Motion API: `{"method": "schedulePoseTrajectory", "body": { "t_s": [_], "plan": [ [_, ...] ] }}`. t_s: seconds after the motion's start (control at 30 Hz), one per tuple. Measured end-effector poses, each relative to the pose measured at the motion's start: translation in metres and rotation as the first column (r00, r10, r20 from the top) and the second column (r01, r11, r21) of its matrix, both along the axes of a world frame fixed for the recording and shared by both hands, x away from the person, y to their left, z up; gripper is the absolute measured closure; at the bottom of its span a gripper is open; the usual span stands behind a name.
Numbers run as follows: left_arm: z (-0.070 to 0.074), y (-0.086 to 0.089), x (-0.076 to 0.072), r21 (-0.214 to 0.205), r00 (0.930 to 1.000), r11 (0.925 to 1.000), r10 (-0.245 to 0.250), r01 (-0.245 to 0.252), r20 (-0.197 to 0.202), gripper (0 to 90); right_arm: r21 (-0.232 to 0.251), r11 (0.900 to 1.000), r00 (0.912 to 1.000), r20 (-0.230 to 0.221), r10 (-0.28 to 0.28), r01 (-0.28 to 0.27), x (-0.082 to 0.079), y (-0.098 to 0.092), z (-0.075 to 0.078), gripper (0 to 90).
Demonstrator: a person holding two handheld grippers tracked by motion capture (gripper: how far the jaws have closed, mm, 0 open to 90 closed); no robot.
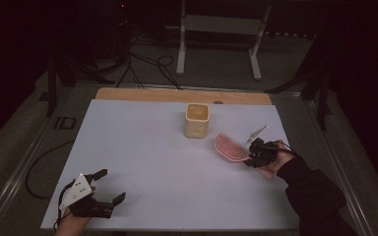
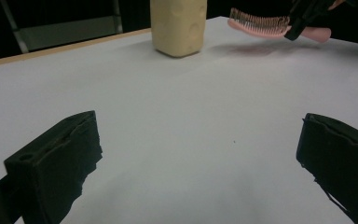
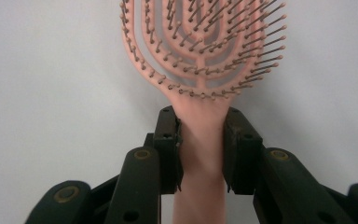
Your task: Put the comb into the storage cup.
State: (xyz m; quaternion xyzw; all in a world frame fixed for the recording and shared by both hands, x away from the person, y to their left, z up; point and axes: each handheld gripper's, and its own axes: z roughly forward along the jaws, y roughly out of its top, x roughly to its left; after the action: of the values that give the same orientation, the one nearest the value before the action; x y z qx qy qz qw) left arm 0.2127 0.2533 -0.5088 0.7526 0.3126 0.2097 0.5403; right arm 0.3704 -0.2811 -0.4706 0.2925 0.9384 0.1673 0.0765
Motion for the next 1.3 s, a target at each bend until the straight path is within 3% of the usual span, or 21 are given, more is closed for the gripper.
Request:
{"method": "schedulePoseTrajectory", "body": {
  "t_s": [0.33, 0.37, 0.47, 0.77, 1.07, 1.3],
  "plan": [
    [0.000, 0.000, 0.000, 0.001, 1.0000, 1.0000, 0.002, -0.002, 0.001, 0.0, 0.078, 0.9969, 0.9970, 0.077, 0.002, -0.008, -0.011, 0.002, 0.018, 70.7],
    [0.000, 0.000, 0.000, 0.004, 1.0000, 1.0000, 0.000, 0.000, 0.005, 0.0, 0.106, 0.9943, 0.9954, 0.096, 0.000, -0.011, -0.015, 0.004, 0.023, 70.7],
    [0.000, 0.000, 0.000, 0.003, 1.0000, 1.0000, 0.002, -0.002, 0.002, 0.0, 0.130, 0.9914, 0.9926, 0.121, -0.004, -0.012, -0.018, 0.006, 0.028, 70.7],
    [0.000, 0.000, 0.000, 0.008, 1.0000, 1.0000, -0.001, 0.001, 0.005, 0.0, 0.196, 0.9803, 0.9873, 0.159, -0.003, -0.028, -0.019, 0.012, 0.042, 70.7],
    [0.001, -0.001, -0.001, 0.006, 1.0000, 1.0000, 0.001, -0.001, 0.005, 0.0, 0.278, 0.9599, 0.9780, 0.207, -0.025, -0.034, -0.013, 0.024, 0.053, 70.7],
    [0.001, 0.000, -0.001, 0.005, 1.0000, 1.0000, 0.001, -0.001, 0.006, 0.0, 0.332, 0.9430, 0.9642, 0.256, -0.068, -0.021, -0.006, 0.033, 0.059, 70.8]
  ]
}}
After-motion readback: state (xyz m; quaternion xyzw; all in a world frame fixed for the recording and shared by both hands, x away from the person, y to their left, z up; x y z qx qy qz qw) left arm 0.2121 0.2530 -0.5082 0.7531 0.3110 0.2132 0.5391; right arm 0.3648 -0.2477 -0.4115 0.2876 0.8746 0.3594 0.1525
